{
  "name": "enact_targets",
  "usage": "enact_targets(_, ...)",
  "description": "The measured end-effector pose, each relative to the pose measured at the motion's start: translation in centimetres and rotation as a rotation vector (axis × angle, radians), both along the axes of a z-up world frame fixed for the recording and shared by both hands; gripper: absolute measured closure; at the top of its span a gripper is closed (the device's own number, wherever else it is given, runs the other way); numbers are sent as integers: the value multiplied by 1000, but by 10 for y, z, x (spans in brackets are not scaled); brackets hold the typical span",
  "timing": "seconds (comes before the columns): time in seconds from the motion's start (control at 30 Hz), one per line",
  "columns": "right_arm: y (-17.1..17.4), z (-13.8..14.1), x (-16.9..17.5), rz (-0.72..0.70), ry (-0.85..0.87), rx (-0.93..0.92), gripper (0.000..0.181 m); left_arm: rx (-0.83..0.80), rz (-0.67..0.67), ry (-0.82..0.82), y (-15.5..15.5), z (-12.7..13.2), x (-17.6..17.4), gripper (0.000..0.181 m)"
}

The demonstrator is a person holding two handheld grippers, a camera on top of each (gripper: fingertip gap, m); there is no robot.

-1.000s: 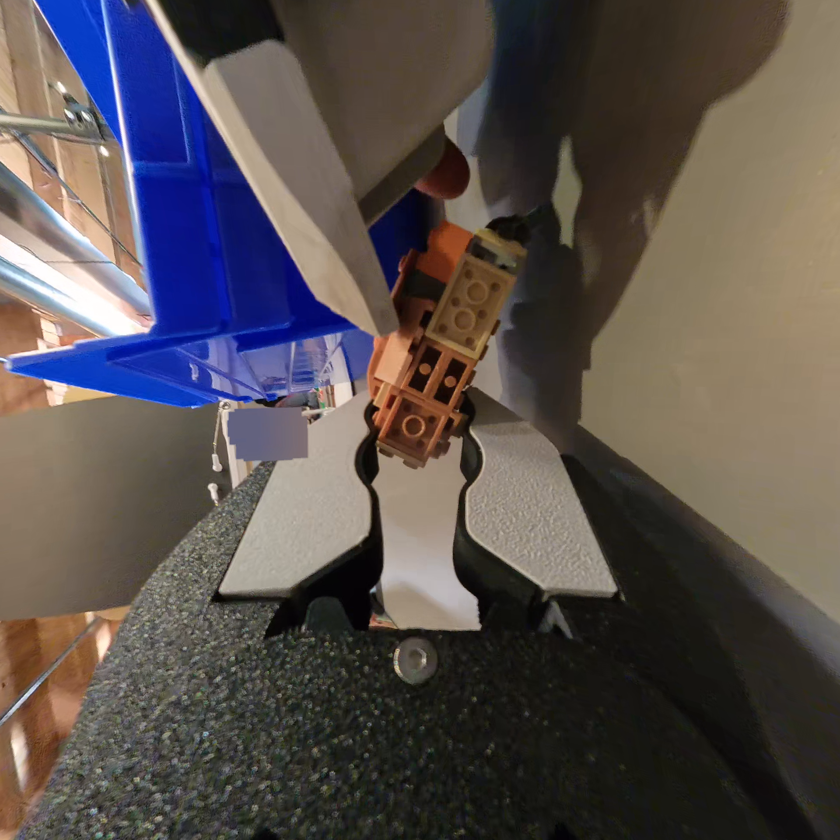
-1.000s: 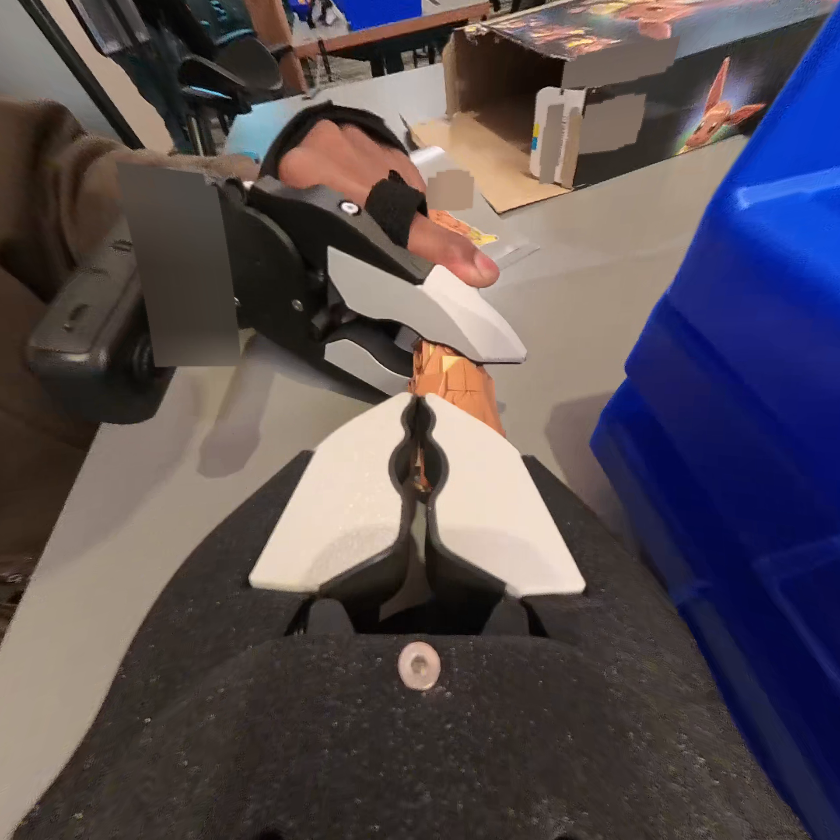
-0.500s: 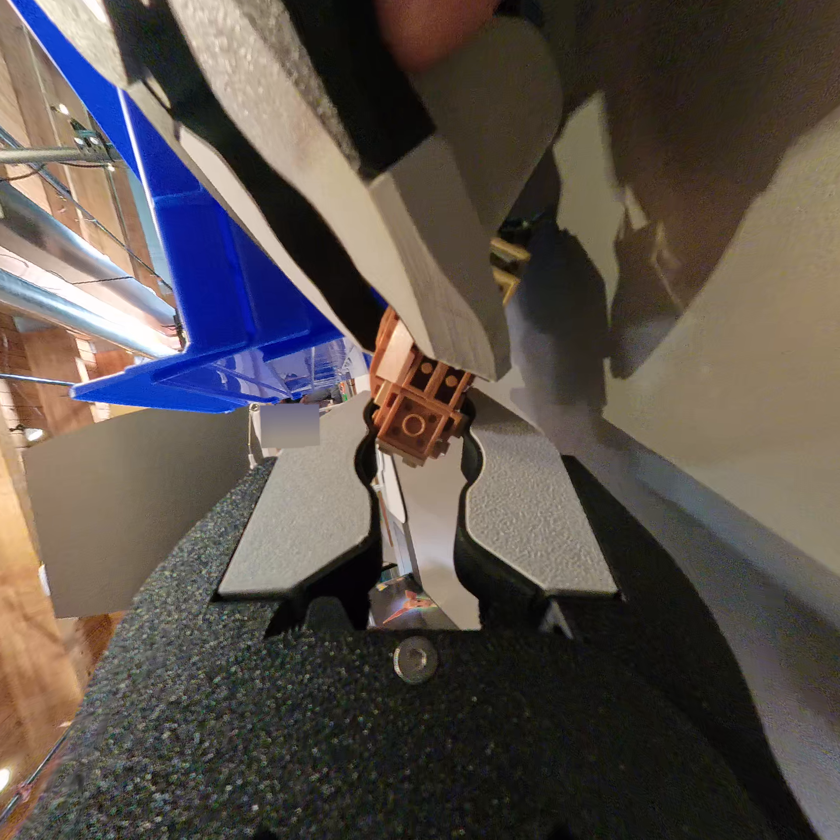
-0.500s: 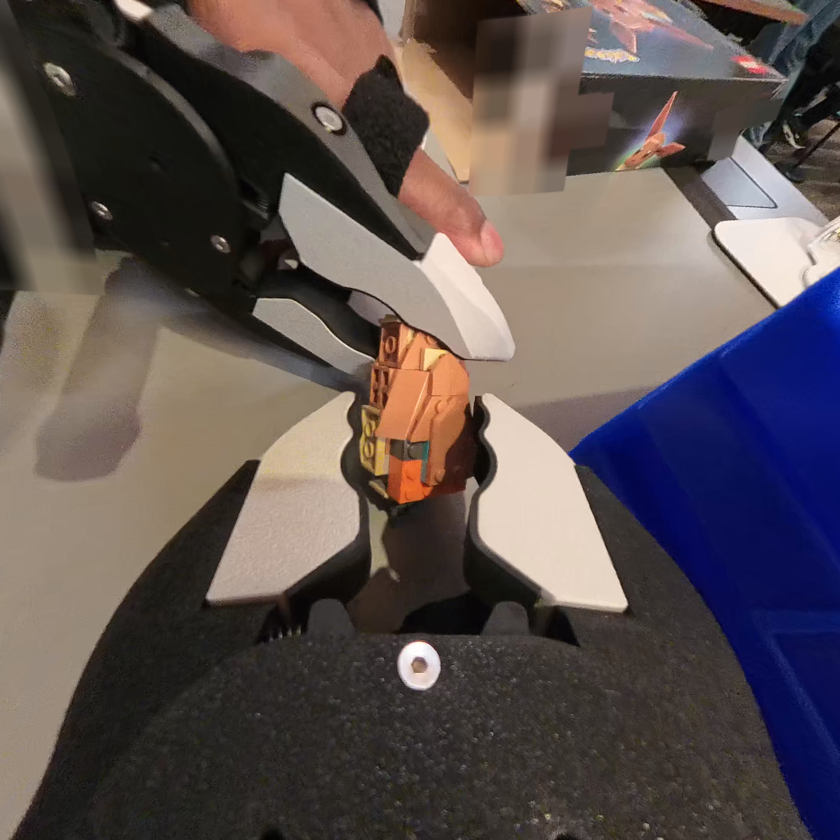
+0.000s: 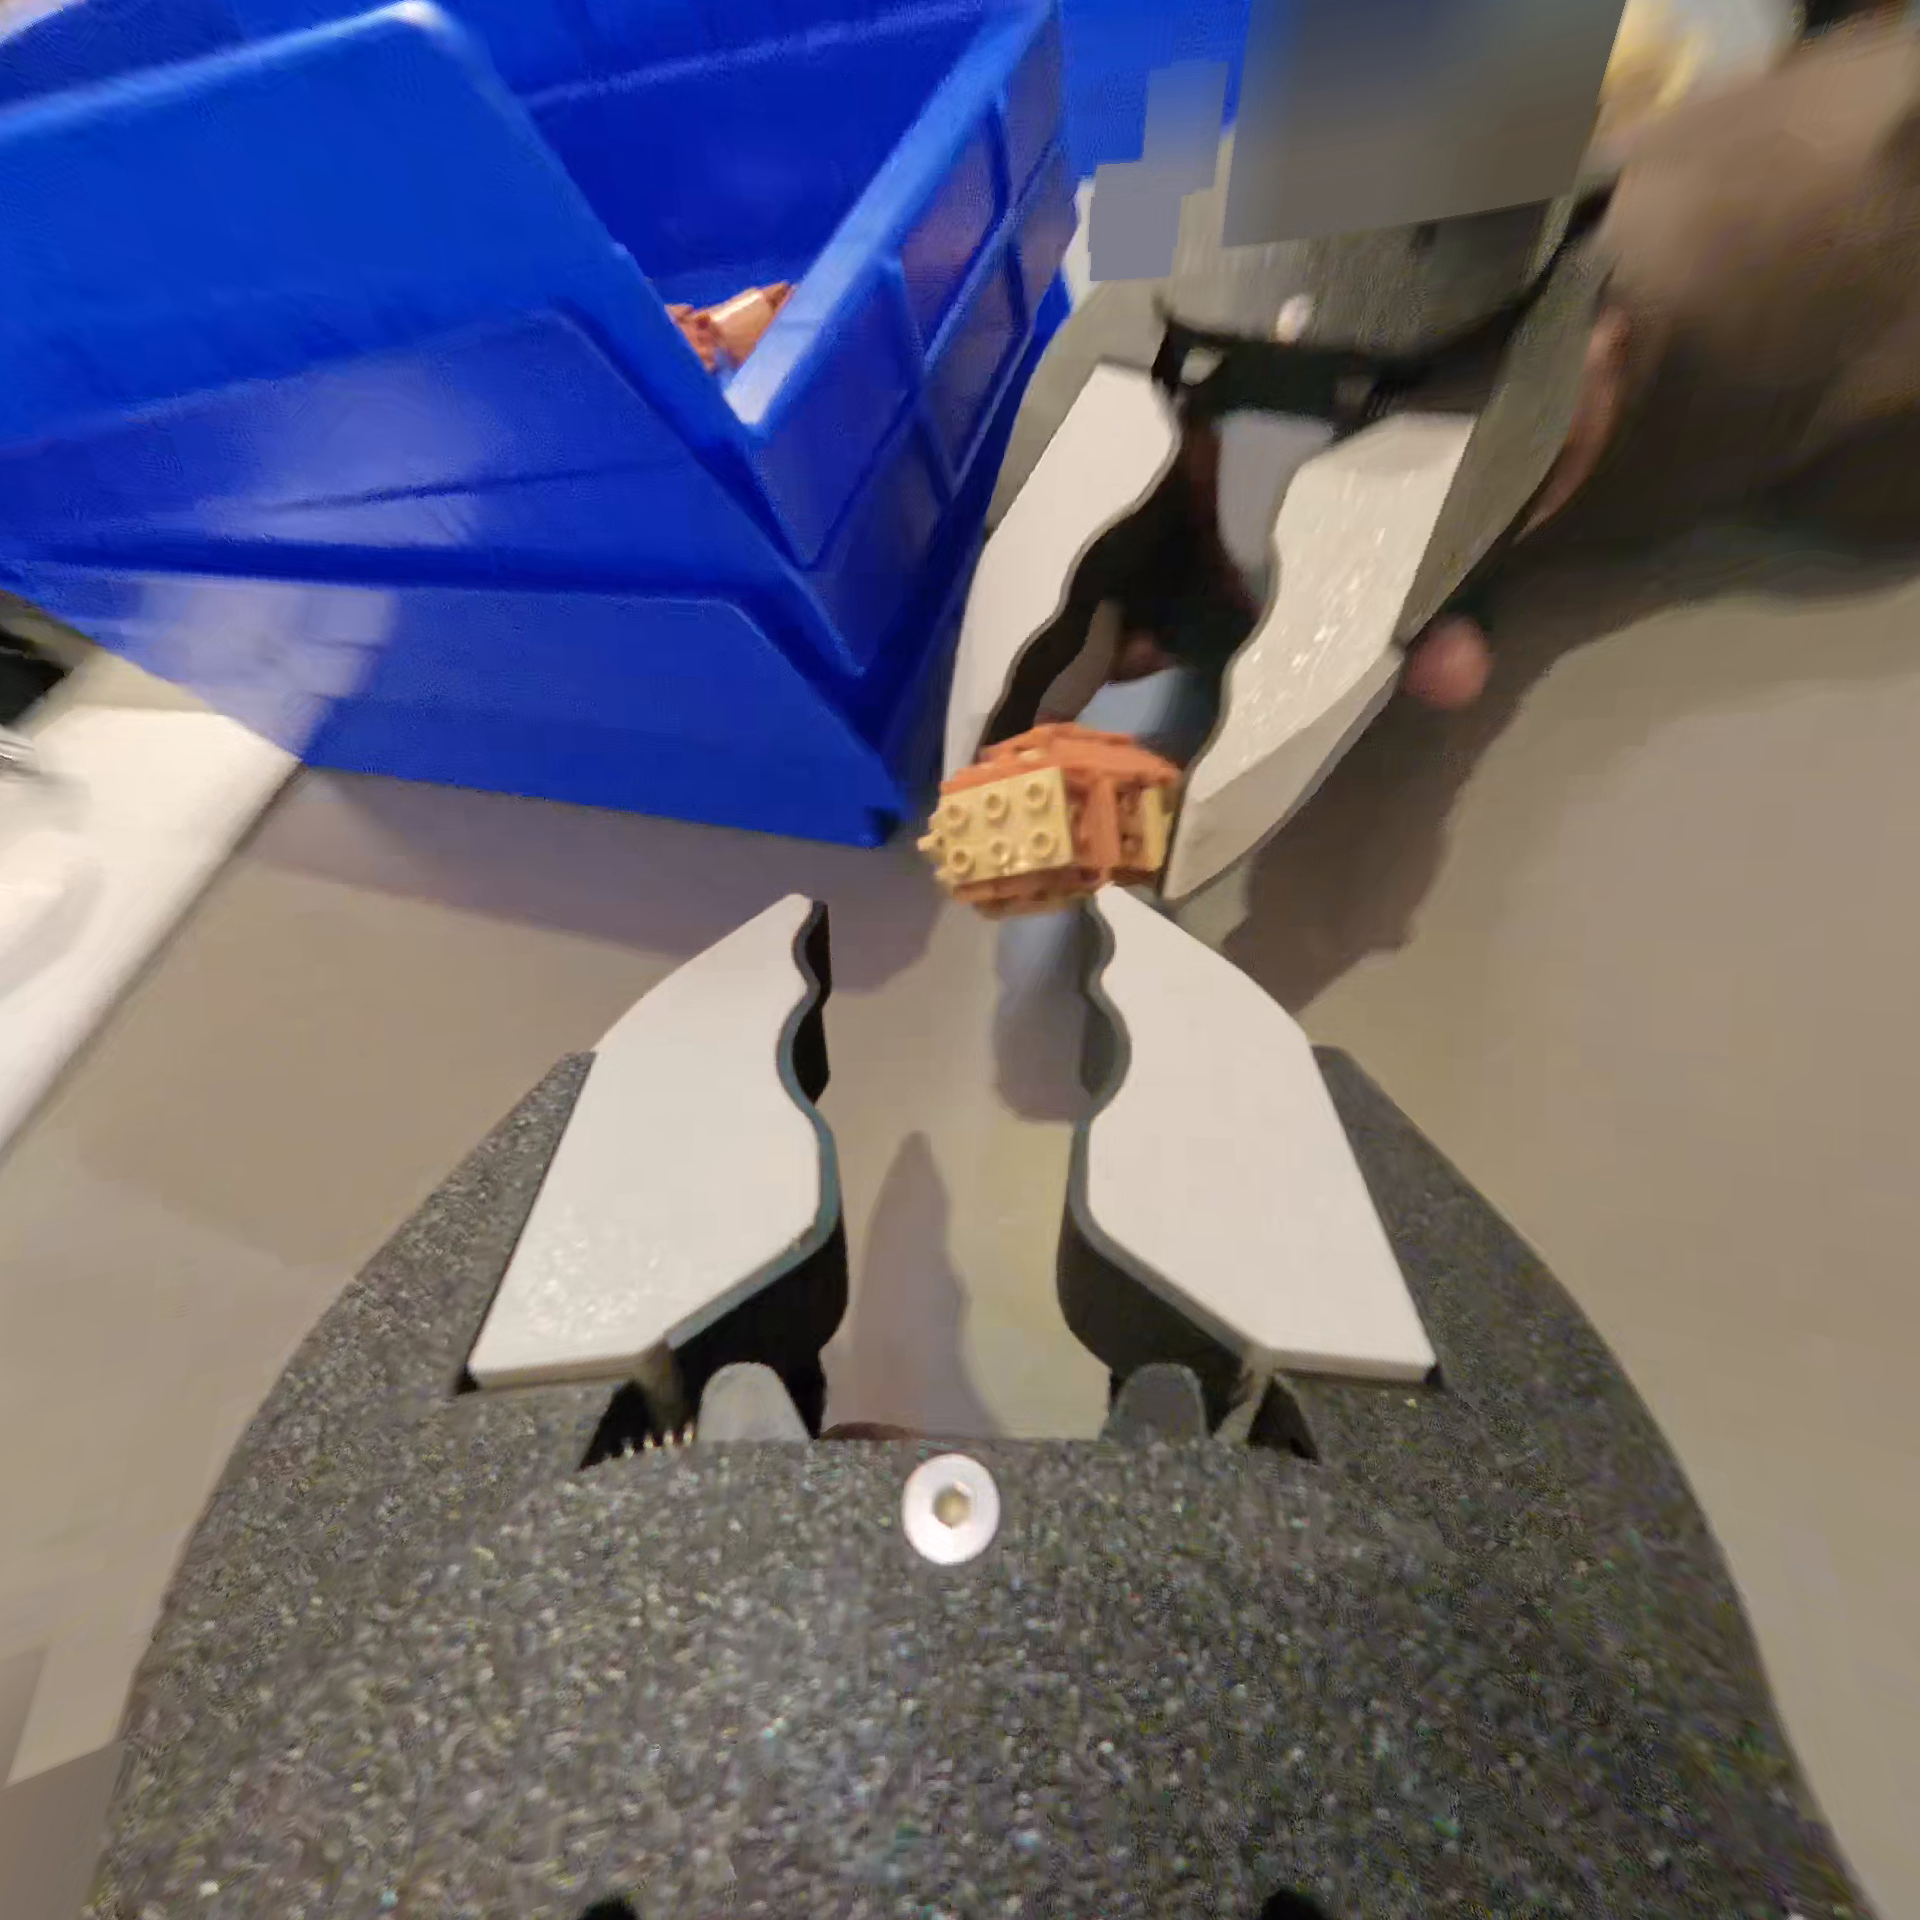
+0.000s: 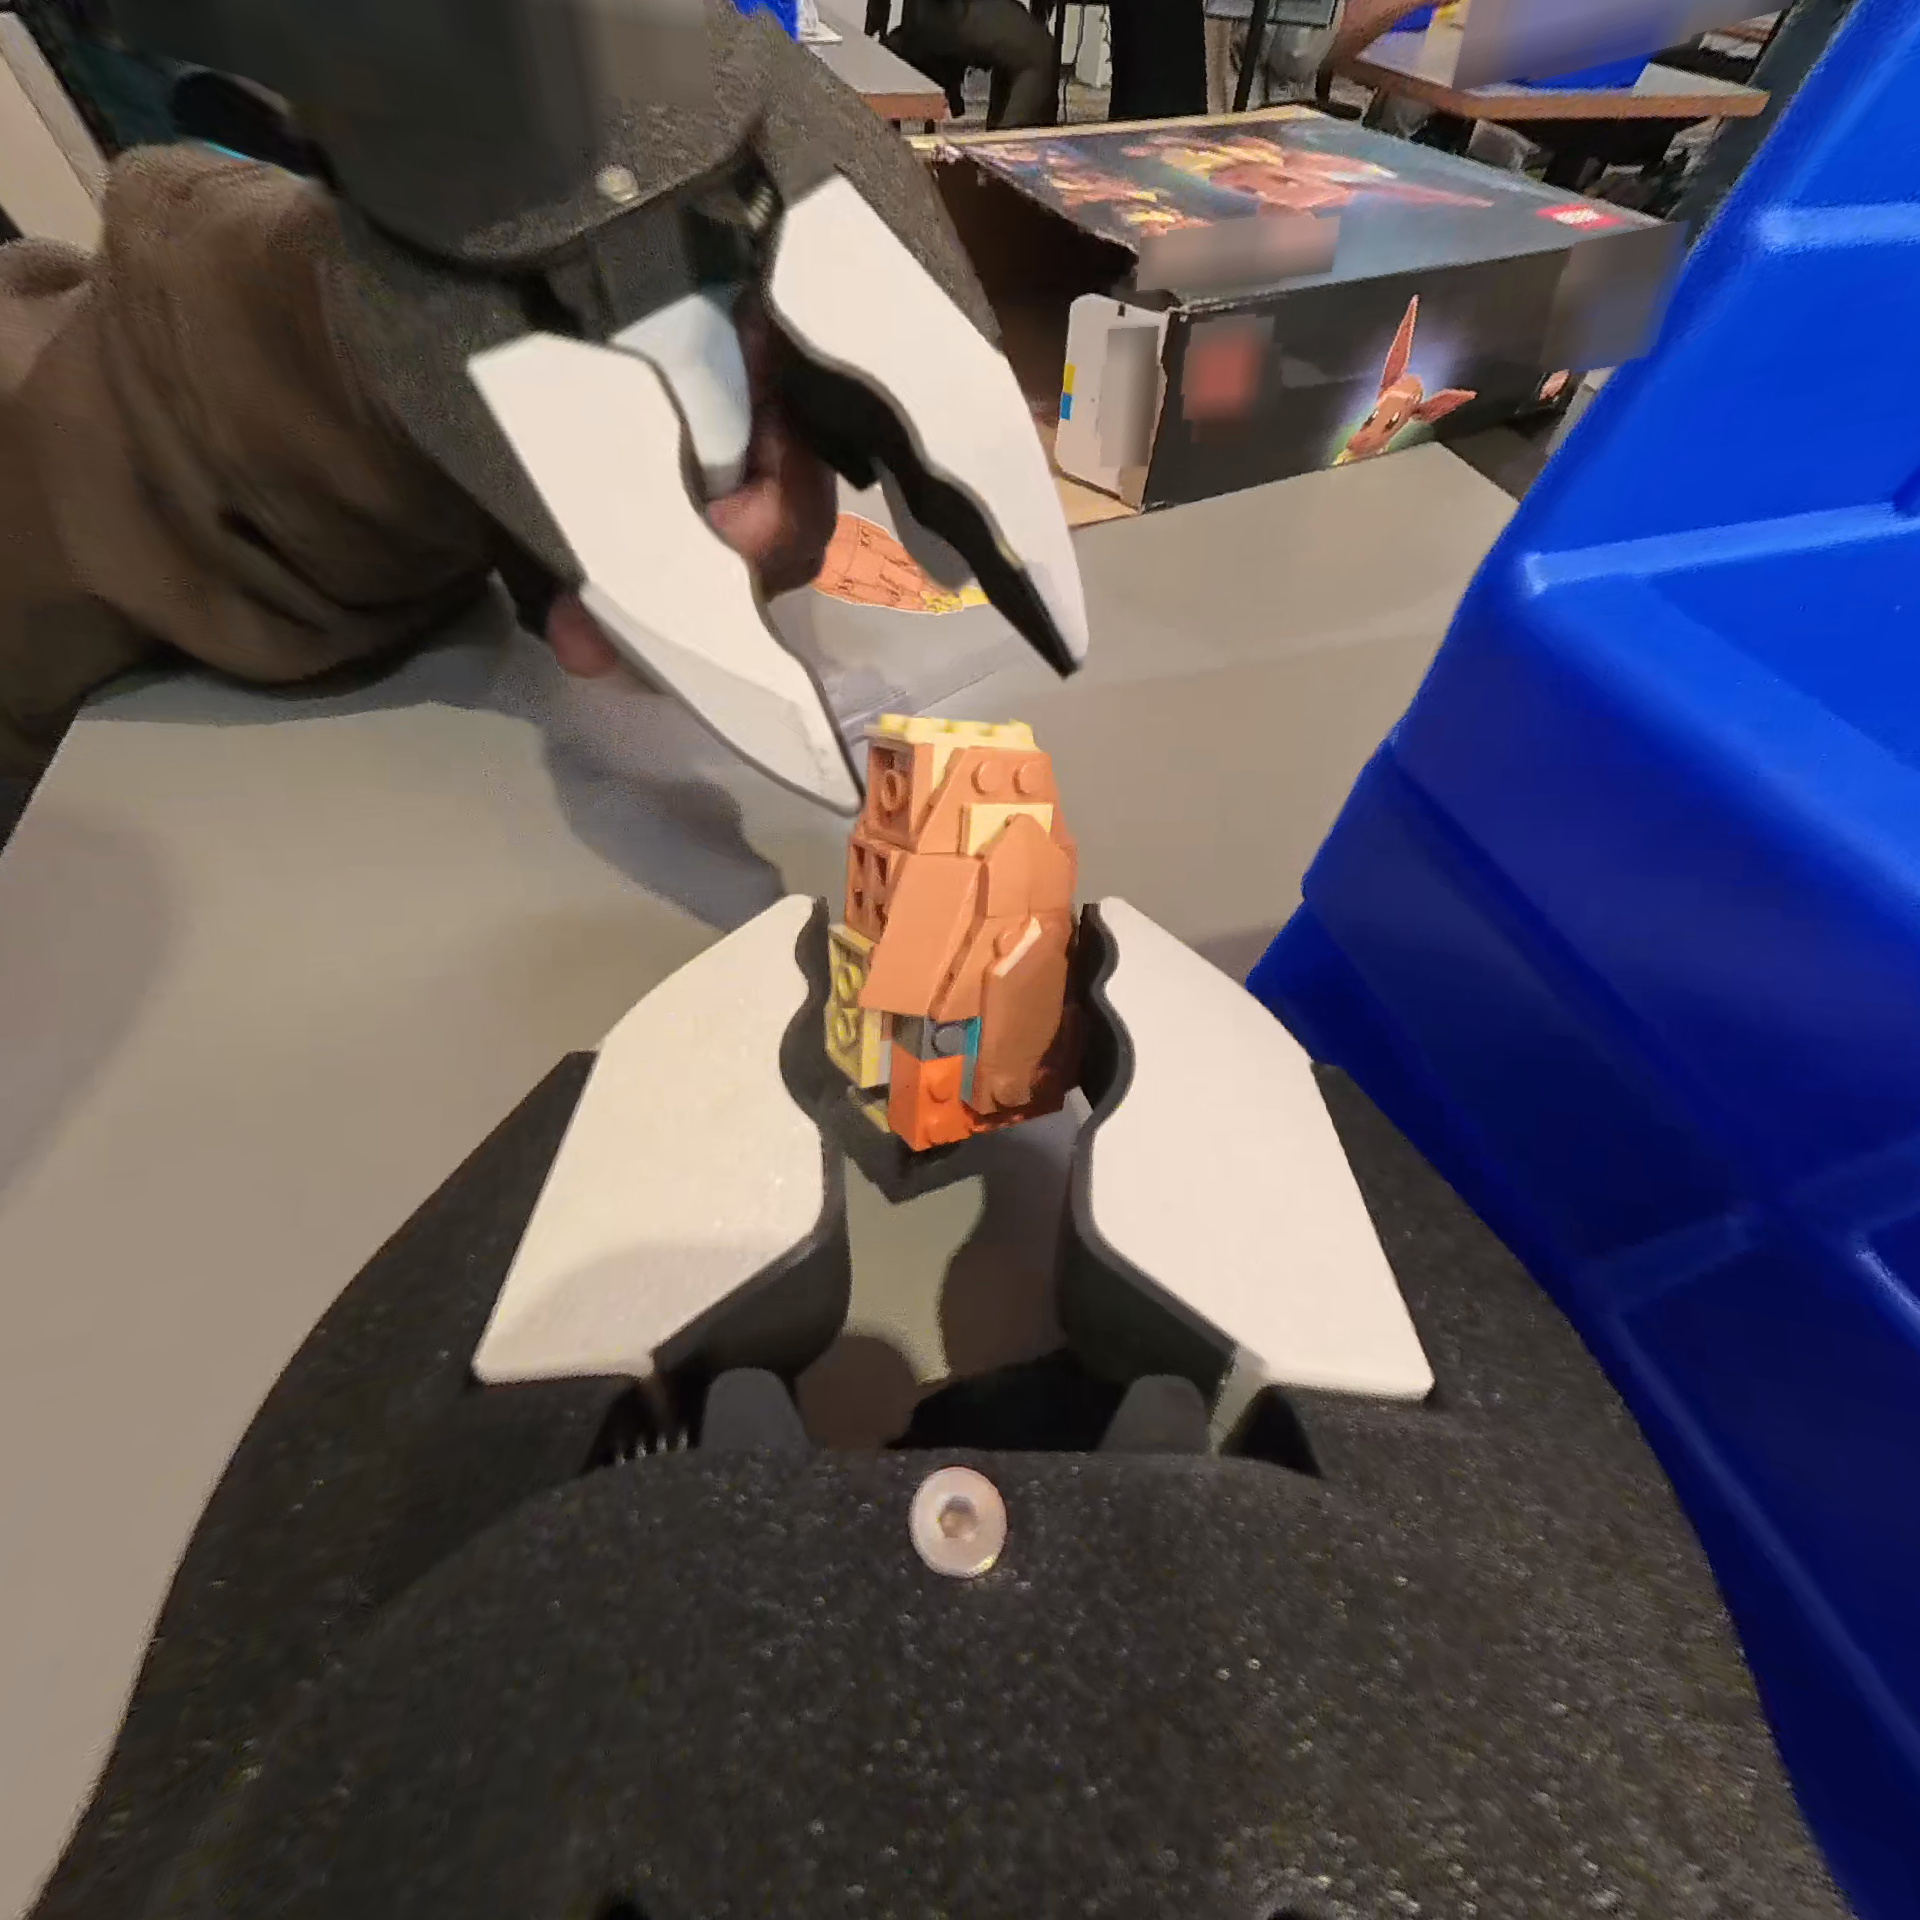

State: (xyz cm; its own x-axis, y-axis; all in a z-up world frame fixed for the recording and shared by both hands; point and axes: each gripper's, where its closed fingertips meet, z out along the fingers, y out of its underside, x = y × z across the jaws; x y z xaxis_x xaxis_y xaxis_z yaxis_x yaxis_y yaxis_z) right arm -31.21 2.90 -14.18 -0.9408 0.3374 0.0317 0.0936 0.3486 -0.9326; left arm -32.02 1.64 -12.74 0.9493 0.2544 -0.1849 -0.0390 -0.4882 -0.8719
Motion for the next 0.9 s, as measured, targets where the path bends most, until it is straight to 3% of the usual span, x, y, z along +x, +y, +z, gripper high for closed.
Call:
enact_targets(0.1, -3, 1, 4, 18, 23, 0, 135, 84, -42, -222, 4, -3, 9, 135)
enact_targets(0.23, -6, 1, 9, 37, 77, 17, 135, 79, -94, -311, 9, -16, 18, 136)
enact_targets(0.5, -9, -1, 11, 45, 143, 48, 135, 151, -127, -336, 11, -8, 21, 141)
enact_targets(0.77, -12, -5, 14, 51, 199, 92, 135, 55, -112, -261, 10, -17, 22, 141)
enact_targets(0.9, -11, -6, 11, 21, 283, 168, 134, -48, -70, -141, 7, -18, 19, 141)
